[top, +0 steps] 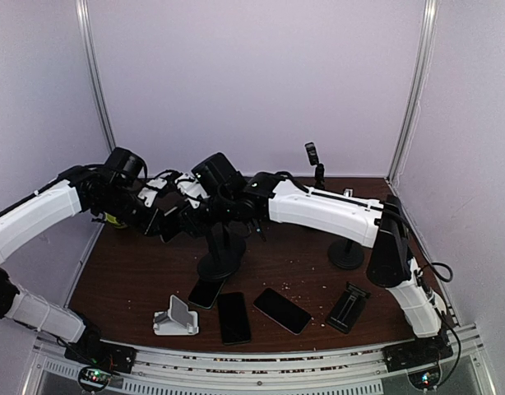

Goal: Remove the phone from the phone stand
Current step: Hold the phone stand, then remove the phone from the phone stand.

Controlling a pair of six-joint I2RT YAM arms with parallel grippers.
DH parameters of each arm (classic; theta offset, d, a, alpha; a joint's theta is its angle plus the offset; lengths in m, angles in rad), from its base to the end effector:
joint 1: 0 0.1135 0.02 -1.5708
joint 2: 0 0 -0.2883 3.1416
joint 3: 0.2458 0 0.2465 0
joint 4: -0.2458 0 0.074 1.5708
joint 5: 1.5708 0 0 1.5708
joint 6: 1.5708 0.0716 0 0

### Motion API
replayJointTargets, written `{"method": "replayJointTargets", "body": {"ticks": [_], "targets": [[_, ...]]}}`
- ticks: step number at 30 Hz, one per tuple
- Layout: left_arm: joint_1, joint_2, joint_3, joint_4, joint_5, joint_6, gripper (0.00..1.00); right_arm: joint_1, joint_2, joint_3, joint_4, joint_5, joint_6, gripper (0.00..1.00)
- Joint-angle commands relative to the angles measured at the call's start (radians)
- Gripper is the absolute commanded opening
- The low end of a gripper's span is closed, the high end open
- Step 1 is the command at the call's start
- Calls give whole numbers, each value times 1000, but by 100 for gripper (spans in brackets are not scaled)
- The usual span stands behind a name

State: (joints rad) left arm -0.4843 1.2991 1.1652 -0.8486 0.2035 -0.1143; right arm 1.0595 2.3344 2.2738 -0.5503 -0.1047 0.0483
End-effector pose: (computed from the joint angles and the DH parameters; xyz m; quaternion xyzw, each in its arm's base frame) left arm 0.2301 -0.1374 0.2989 0.2041 0.9304 -0.1779 0.2469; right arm 0.2776 0.5100 0.2839 -0.4502 0.7633 0.2820 0.3677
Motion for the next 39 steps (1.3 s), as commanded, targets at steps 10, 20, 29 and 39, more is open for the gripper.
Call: {"method": "replayJointTargets", "body": {"ticks": [10, 20, 29, 39], "targets": [[-65, -106, 4, 201, 107, 38, 9, 3, 21, -10, -28, -50, 21, 57], [-89, -122, -2, 207, 106, 50, 9, 7, 19, -30, -32, -64, 32, 39], [-103, -128, -4, 207, 110, 54, 8, 12, 23, -30, -18, -69, 45, 24], [-146, -137, -12, 205, 68, 69, 8, 18, 40, -42, -32, -68, 79, 39]]}}
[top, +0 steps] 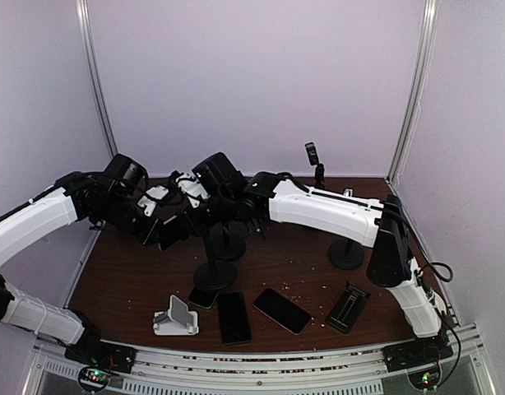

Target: Remove the phone from the phone stand

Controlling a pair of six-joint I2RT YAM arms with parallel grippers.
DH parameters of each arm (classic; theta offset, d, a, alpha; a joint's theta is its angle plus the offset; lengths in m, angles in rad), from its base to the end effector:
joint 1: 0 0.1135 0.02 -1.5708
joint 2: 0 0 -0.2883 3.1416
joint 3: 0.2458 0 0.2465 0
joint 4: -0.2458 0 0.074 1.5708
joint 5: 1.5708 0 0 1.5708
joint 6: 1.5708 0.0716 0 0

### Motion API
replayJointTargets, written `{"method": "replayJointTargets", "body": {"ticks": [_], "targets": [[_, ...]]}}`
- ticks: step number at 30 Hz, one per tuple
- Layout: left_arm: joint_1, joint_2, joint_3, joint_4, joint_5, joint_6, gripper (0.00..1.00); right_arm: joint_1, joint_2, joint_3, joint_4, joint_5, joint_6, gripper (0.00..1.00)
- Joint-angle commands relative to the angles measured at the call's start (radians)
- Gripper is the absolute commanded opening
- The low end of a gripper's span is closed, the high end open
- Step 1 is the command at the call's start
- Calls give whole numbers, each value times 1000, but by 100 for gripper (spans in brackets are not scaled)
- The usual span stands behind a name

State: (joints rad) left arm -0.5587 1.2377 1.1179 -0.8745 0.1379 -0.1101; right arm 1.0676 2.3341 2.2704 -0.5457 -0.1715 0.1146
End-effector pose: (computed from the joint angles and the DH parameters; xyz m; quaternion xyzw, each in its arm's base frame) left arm 0.2062 -0.1405 0.2954 0.2318 0.9281 -0.1555 0.2462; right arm 0.2691 0.5142 0.2837 -0.4404 0.7668 0.3198 0.3402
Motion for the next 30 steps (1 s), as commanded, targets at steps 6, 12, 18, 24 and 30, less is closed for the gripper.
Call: {"method": "replayJointTargets", "body": {"ticks": [6, 12, 18, 24, 30], "targets": [[-83, -79, 35, 227, 114, 68, 8, 10, 29, -53, -34, -13, 22, 26], [-84, -95, 31, 227, 117, 71, 8, 11, 17, -56, -44, -1, 23, 12], [-84, -118, 33, 224, 51, 70, 8, 11, -14, -58, -57, 11, 31, 0], [-85, -147, 29, 216, -13, 75, 8, 12, -51, -58, -67, 58, 41, 0], [-84, -155, 29, 209, -23, 80, 8, 9, -73, -53, -83, 139, 49, 0]]}}
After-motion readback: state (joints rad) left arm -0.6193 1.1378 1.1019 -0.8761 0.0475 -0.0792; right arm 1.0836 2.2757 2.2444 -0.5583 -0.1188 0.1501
